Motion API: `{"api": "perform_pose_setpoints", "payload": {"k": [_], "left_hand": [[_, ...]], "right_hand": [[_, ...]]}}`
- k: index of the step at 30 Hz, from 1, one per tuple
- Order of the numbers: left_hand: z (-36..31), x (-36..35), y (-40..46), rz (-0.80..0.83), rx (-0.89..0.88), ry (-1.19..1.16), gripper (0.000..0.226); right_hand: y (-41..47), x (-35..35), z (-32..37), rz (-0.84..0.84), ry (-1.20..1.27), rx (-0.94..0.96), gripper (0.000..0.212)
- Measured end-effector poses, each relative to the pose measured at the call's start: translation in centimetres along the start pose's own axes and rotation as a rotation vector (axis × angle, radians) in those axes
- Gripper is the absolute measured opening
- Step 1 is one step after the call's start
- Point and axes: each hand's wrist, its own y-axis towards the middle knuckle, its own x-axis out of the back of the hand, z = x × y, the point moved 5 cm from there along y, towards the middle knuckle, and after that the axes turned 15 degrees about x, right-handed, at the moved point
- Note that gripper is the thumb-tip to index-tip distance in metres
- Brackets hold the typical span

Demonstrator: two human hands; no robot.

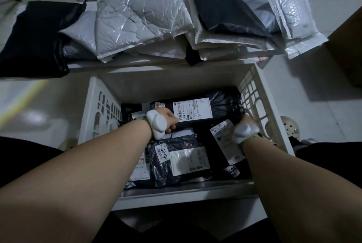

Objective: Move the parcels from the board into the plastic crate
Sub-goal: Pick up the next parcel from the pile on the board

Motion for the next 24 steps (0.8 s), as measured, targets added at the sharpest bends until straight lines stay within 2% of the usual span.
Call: {"api": "perform_pose_setpoints", "payload": {"k": [2, 6, 10, 12, 14, 17, 21, 24], "left_hand": [[-0.1, -0.2, 0.1, 0.009, 0.004, -0.001, 0.010], [-0.1, -0.3, 0.5, 0.017, -0.001, 0.006, 0.011], [0.1, -0.1, 0.8, -0.003, 0.001, 0.040, 0.014], [0.3, 0.0, 0.9, -0.002, 0.007, 0.028, 0.015], [0.3, 0.0, 0.9, 0.007, 0.010, 0.022, 0.012], [0.3, 0.0, 1.0, 0.013, 0.018, 0.024, 0.010], [0.2, -0.2, 1.3, 0.017, 0.028, 0.026, 0.012], [0.1, -0.2, 1.3, 0.021, 0.035, 0.025, 0.016]], "right_hand": [[0.5, 0.6, 1.5, 0.005, -0.152, 0.133, 0.018], [0.2, 0.4, 4.2, -0.033, -0.304, 0.325, 0.026], [-1.1, -3.8, 5.1, 0.428, -0.254, 0.465, 0.040], [-1.4, -5.2, 5.4, 0.571, -0.366, 0.500, 0.043], [-1.6, -5.9, 5.6, 0.640, -0.511, 0.503, 0.047], [-0.3, -5.1, 4.3, 0.540, -0.613, 0.429, 0.053], [1.4, -4.1, 1.2, 0.426, -0.314, 0.231, 0.050], [1.8, -3.9, 0.1, 0.390, -0.273, 0.183, 0.050]]}}
